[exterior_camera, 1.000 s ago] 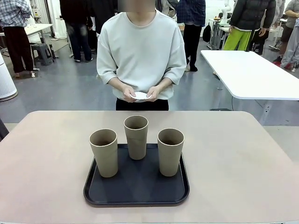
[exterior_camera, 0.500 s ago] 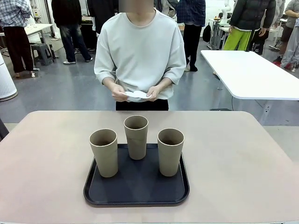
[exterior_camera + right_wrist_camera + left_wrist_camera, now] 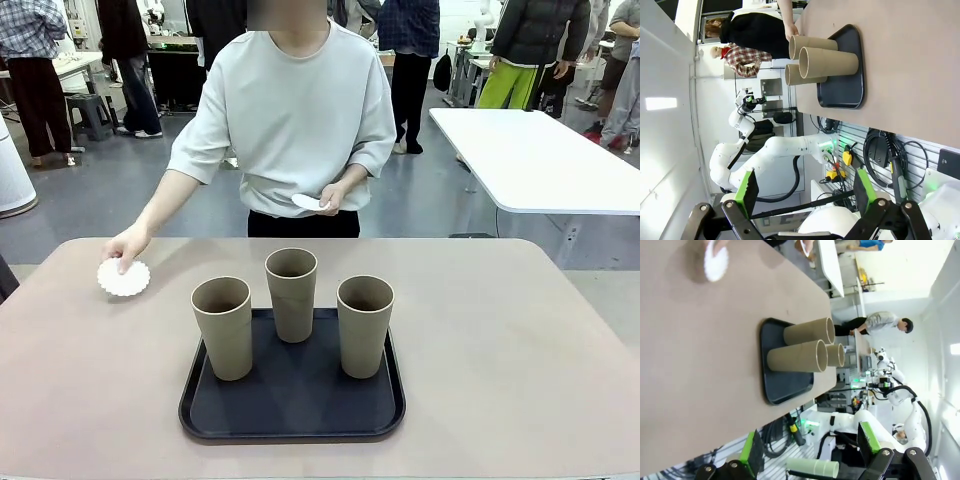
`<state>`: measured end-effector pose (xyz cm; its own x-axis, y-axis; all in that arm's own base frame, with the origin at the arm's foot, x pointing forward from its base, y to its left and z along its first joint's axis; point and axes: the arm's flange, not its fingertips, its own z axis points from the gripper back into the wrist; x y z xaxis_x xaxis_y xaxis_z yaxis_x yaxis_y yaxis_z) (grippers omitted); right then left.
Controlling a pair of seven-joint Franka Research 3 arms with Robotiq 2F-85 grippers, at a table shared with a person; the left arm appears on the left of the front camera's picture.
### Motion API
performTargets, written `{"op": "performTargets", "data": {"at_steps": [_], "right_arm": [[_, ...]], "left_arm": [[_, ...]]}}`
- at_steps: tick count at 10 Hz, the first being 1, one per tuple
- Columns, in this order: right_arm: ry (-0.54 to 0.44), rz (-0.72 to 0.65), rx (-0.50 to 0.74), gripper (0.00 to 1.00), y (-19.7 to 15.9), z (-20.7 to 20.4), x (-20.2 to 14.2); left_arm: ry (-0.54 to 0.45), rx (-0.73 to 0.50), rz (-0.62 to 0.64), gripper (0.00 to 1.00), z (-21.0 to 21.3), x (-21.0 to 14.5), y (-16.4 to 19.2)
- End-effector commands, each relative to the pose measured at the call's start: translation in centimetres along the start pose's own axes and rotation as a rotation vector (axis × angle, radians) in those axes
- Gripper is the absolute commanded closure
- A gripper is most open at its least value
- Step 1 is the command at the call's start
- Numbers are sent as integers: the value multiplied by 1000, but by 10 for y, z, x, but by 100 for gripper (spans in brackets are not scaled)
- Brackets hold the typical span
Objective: Place coasters on the table and set cups on them.
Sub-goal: Pick up one Reusable plastic cup and place it on a coaster set by the human.
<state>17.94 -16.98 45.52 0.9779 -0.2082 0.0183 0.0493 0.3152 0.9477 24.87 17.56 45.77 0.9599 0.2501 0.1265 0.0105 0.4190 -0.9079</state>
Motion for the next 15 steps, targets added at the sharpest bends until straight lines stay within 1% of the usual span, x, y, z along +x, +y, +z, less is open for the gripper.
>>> {"op": "performTargets", "data": {"at_steps": [1,12,13,14,15], "right_arm": [[-2,1,4,0,0,1,0],[-2,1,4,0,0,1,0],[-2,1,4,0,0,1,0],[-2,1,4,0,0,1,0],[-2,1,4,0,0,1,0]], "left_arm": [[-1,-1,8,0,0,-1,0],[0,0,0,0,0,0,0],[24,71,-108,0,-17,10,-10],[10,168,-135,0,-34,26,-22],[28,259,-166,0,-50,48,-38]]}}
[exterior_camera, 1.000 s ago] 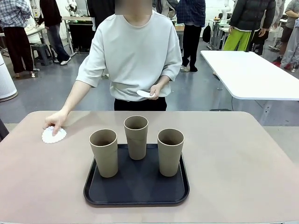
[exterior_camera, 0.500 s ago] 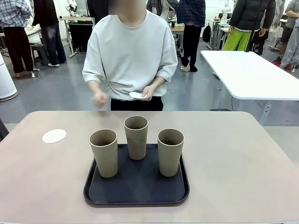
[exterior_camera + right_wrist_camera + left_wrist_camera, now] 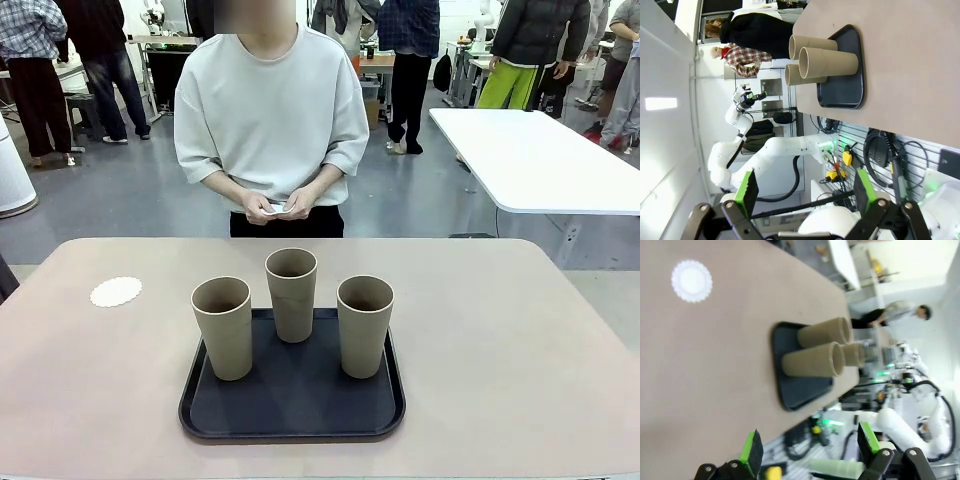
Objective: Place coasters on the table and set cups on them.
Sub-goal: Pick up one Reusable plastic cup and place it on a coaster set by the human.
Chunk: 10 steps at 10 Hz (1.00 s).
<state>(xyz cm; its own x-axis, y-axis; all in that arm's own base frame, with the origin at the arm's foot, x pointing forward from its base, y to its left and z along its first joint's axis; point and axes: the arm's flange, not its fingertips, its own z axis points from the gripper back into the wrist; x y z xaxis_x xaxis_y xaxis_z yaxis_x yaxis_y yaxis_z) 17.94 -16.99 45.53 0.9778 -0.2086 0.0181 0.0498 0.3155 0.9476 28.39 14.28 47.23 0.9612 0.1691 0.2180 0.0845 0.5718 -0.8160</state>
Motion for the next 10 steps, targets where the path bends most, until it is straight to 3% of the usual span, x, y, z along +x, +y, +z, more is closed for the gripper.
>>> {"op": "performTargets", "data": {"at_steps": [1,2,4,6,8,10], "right_arm": [[-2,1,5,0,0,0,0],[-2,1,5,0,0,0,0],[-2,1,5,0,0,0,0],[-2,1,5,0,0,0,0],[-2,1,5,0,0,0,0],[-2,1,5,0,0,0,0]], "left_arm": [[0,174,-85,0,-27,45,-28],[13,258,-205,0,-41,60,-49],[142,347,-467,0,-66,58,-90],[347,436,-714,0,-85,34,-120],[516,495,-920,0,-103,13,-130],[565,543,-1025,0,-121,-1,-125]]}}
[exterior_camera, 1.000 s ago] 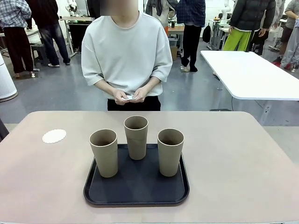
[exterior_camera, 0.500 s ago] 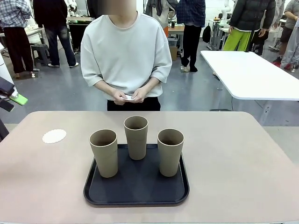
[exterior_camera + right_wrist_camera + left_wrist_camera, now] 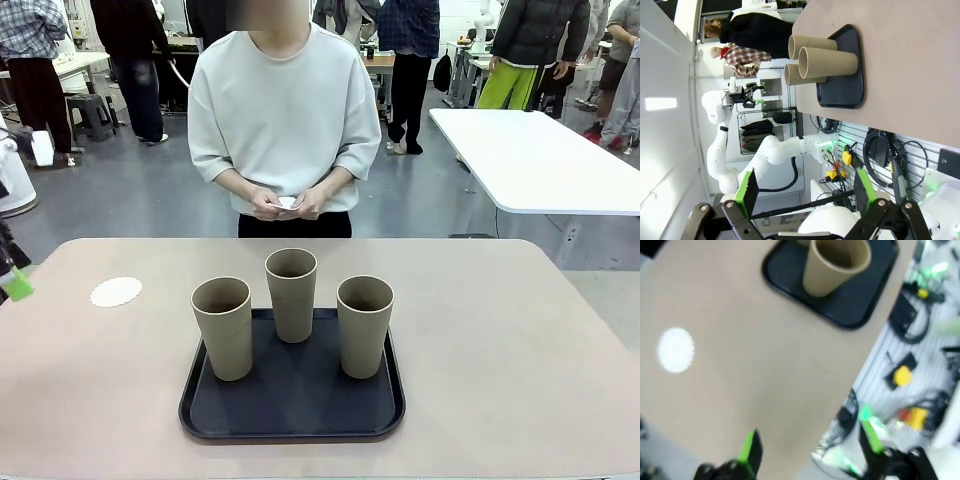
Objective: Place coasters on the table and set cups on them.
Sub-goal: Pick up one Reusable plastic cup and place it on a coaster set by the human.
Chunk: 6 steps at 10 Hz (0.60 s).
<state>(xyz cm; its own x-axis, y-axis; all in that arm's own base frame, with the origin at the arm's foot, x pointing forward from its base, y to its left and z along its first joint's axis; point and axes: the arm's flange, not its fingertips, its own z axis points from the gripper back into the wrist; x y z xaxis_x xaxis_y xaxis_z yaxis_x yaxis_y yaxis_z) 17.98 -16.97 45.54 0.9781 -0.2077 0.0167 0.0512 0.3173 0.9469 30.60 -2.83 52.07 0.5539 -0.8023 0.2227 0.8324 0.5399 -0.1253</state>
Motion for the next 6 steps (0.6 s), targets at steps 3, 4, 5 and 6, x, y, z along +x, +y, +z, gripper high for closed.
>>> {"op": "performTargets", "data": {"at_steps": [3,4,5,6], "right_arm": [[-3,2,7,0,0,1,-1],[-3,2,7,0,0,1,-1],[-3,2,7,0,0,1,-1],[-3,2,7,0,0,1,-1]], "left_arm": [[-69,148,-99,0,-33,-4,-4],[14,52,-89,0,-19,2,-8],[14,52,-89,0,-19,2,-8],[14,52,-89,0,-19,2,-8]]}}
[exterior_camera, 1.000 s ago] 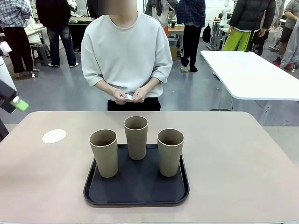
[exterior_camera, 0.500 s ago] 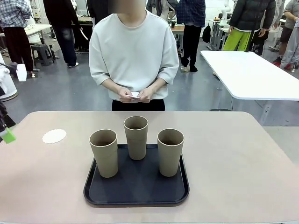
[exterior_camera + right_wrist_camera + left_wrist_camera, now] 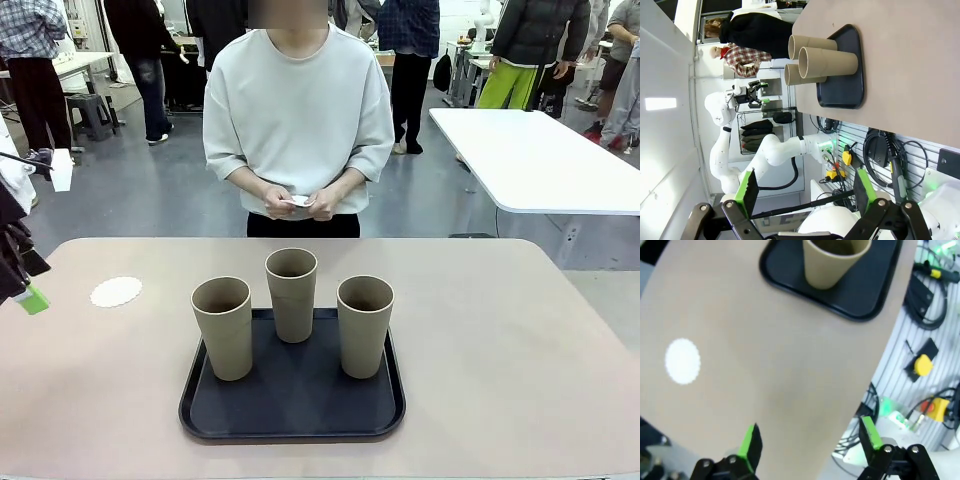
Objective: Place coasters on the table and set cups on them.
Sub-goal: Pick up one Reusable plastic cup and place it on a coaster set by the human.
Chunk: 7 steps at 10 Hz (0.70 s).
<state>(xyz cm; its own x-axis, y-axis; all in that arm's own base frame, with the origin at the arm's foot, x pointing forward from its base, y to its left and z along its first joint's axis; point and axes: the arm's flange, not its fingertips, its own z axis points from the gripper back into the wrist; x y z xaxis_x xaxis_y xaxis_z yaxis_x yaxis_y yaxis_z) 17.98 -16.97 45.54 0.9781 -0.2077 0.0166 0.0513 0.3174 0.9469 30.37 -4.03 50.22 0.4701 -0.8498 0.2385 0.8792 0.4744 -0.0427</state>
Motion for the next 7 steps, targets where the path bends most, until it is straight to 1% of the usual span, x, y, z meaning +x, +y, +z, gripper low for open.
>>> {"op": "performTargets", "data": {"at_steps": [1,3,4,6,7], "right_arm": [[-3,3,7,0,0,1,-1],[-3,3,7,0,0,1,-1],[-3,3,7,0,0,1,-1],[-3,3,7,0,0,1,-1],[-3,3,7,0,0,1,-1]], "left_arm": [[22,-11,7,0,2,-2,-2],[5,-9,1,0,-1,-1,-1],[-174,-130,-73,0,-22,6,27],[-382,-230,-178,0,-55,9,49],[-459,-284,-230,0,-64,6,55]]}}
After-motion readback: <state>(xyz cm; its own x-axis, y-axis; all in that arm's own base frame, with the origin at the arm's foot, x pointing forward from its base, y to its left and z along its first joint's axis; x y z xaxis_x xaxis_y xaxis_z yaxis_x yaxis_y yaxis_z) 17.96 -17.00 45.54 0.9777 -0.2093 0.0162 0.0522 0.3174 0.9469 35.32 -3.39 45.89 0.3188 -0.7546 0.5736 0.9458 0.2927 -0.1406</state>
